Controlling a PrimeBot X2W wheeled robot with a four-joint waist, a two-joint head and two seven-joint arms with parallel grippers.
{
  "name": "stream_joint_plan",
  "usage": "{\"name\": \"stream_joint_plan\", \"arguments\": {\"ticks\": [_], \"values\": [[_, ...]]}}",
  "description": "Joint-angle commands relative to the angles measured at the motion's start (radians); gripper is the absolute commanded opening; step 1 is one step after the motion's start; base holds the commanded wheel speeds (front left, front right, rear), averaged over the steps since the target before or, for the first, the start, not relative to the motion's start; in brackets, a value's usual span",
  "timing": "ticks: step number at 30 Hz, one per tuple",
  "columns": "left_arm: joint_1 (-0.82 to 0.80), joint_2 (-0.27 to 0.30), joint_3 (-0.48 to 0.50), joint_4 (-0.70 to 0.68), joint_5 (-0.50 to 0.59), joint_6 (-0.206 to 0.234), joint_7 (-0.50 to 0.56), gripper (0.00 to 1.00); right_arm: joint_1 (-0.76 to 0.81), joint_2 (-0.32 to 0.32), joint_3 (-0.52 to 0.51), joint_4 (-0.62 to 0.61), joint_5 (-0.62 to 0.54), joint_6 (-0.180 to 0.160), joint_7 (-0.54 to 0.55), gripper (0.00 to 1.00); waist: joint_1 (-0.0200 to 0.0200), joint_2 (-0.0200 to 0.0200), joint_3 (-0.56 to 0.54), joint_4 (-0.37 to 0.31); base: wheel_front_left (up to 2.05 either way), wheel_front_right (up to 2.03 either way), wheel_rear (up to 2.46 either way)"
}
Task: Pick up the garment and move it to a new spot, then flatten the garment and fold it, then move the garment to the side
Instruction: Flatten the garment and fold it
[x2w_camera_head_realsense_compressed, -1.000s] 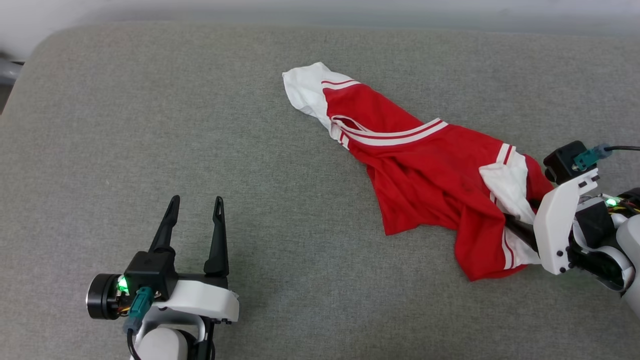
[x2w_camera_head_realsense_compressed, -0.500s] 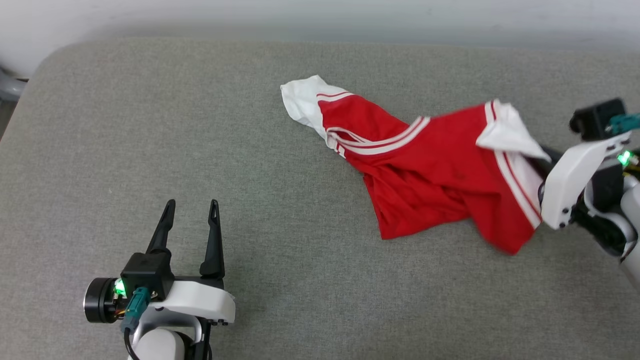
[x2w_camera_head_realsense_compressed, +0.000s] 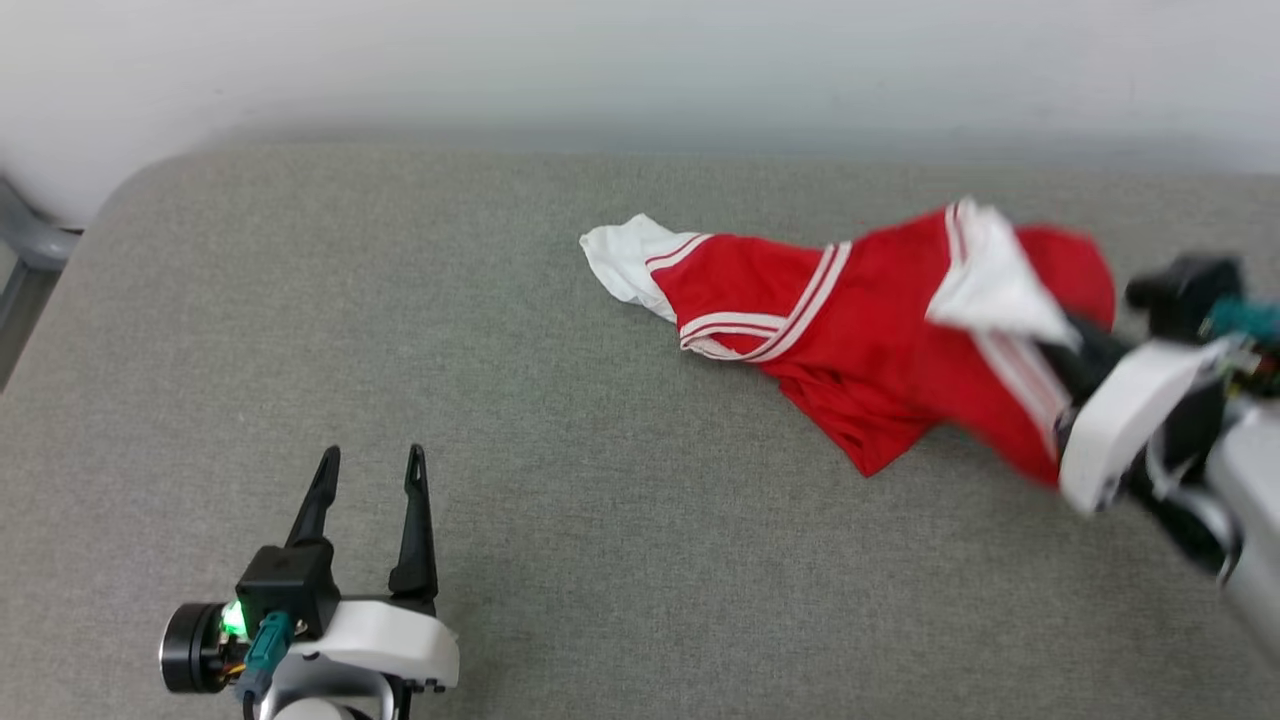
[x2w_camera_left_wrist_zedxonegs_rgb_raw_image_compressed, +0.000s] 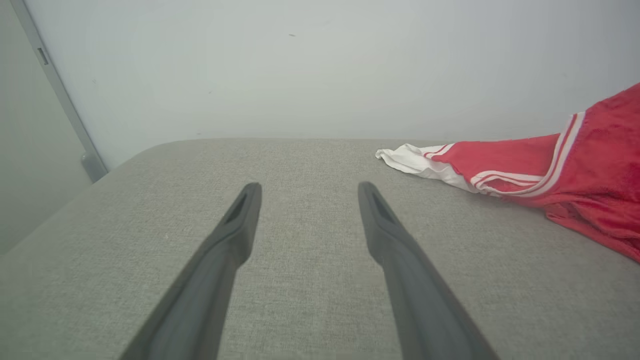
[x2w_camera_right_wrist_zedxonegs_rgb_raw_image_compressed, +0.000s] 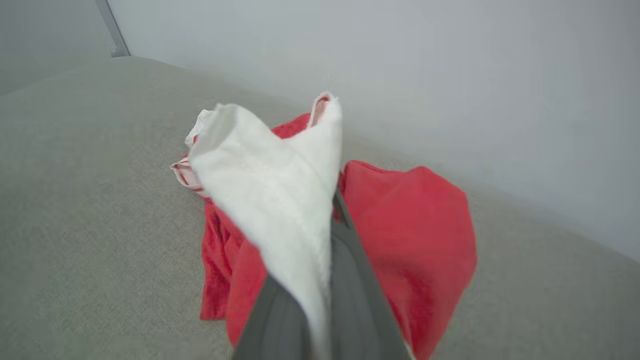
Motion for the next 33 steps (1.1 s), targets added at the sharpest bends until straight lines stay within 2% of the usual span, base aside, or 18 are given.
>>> {"name": "stream_joint_plan", "arguments": {"ticks": [1, 12, 21, 22, 23, 24, 33], "values": [[0.014, -0.001, 0.005, 0.001, 0.0, 0.002, -0.003, 1.0, 0.033, 0.002, 0.003, -0.012, -0.007, -0.001, -0.011, 0.0, -0.0001, 0.0, -0.016, -0.004, 0.0, 0.0, 0.0], [0.072, -0.001, 0.025, 0.0, 0.003, -0.002, -0.003, 1.0, 0.423, 0.074, -0.017, -0.076, -0.085, -0.001, -0.021, 0.0, -0.0001, 0.0, -0.082, -0.023, 0.0, 0.0, 0.0], [0.089, -0.001, 0.026, 0.004, 0.007, -0.006, -0.003, 1.0, 0.558, 0.124, -0.064, -0.037, -0.144, -0.001, 0.014, 0.02, -0.0001, 0.0, -0.106, -0.03, 0.0, 0.0, 0.0], [0.094, -0.001, 0.027, 0.005, 0.007, -0.004, -0.003, 1.0, 0.562, 0.131, -0.076, -0.04, -0.145, -0.001, 0.008, 0.24, -0.0001, 0.0, -0.11, -0.031, 0.0, 0.0, 0.0], [0.098, -0.001, 0.028, 0.005, 0.007, -0.004, -0.003, 1.0, 0.566, 0.135, -0.09, -0.047, -0.149, -0.001, 0.002, 0.52, -0.0001, 0.0, -0.115, -0.033, 0.0, 0.0, 0.0], [0.101, -0.001, 0.029, 0.005, 0.007, -0.004, -0.003, 1.0, 0.567, 0.135, -0.103, -0.057, -0.163, -0.001, -0.006, 1.0, -0.0001, 0.0, -0.119, -0.035, 0.0, 0.0, 0.0], [0.123, -0.001, 0.031, -0.003, 0.004, 0.002, -0.003, 1.0, 0.623, 0.13, -0.292, -0.254, -0.255, -0.001, -0.008, 1.0, -0.0001, 0.0, -0.145, -0.057, 0.0, 0.0, 0.0]]}}
